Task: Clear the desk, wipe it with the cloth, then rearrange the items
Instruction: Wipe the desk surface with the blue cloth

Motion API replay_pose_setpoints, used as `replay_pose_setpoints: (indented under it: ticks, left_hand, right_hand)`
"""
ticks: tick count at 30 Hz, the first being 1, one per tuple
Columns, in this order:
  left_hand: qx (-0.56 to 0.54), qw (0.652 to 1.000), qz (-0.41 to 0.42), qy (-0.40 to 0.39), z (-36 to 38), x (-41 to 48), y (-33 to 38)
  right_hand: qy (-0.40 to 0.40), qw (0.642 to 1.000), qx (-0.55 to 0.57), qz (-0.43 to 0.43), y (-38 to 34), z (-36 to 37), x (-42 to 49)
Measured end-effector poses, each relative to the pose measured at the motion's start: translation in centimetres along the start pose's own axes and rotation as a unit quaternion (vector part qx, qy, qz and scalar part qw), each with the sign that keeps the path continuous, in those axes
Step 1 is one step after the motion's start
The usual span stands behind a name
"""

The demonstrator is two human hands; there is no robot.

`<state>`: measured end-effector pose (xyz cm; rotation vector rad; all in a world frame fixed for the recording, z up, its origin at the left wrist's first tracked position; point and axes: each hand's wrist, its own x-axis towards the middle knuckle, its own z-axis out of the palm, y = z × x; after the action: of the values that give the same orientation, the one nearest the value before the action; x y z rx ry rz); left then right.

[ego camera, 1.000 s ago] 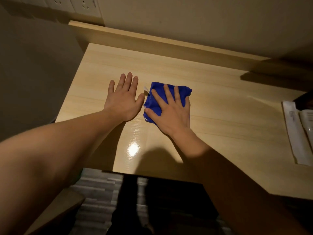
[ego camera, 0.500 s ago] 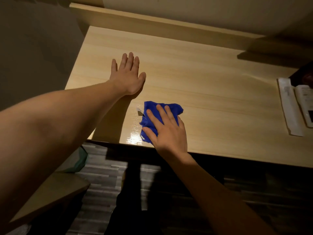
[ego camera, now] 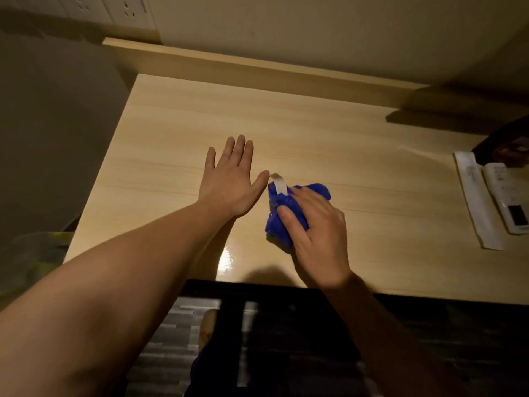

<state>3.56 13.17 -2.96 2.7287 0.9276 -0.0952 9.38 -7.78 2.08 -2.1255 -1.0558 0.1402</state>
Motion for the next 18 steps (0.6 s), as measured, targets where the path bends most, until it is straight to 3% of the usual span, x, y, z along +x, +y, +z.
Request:
replay_pose_setpoints:
  ticks: [9, 18]
  left_hand:
    - [0.002, 1.0, -0.006, 0.012, -0.3, 0.6, 0.3]
    - [0.01, 1.0, -0.014, 0.004, -0.5, 1.0, 0.3]
  right_hand:
    - [-0.058, 0.985, -0.161, 0.001, 5.6, 2.9, 19.8]
    - [-0.141, 0.945, -0.296, 0.005, 8.4, 5.4, 24.5]
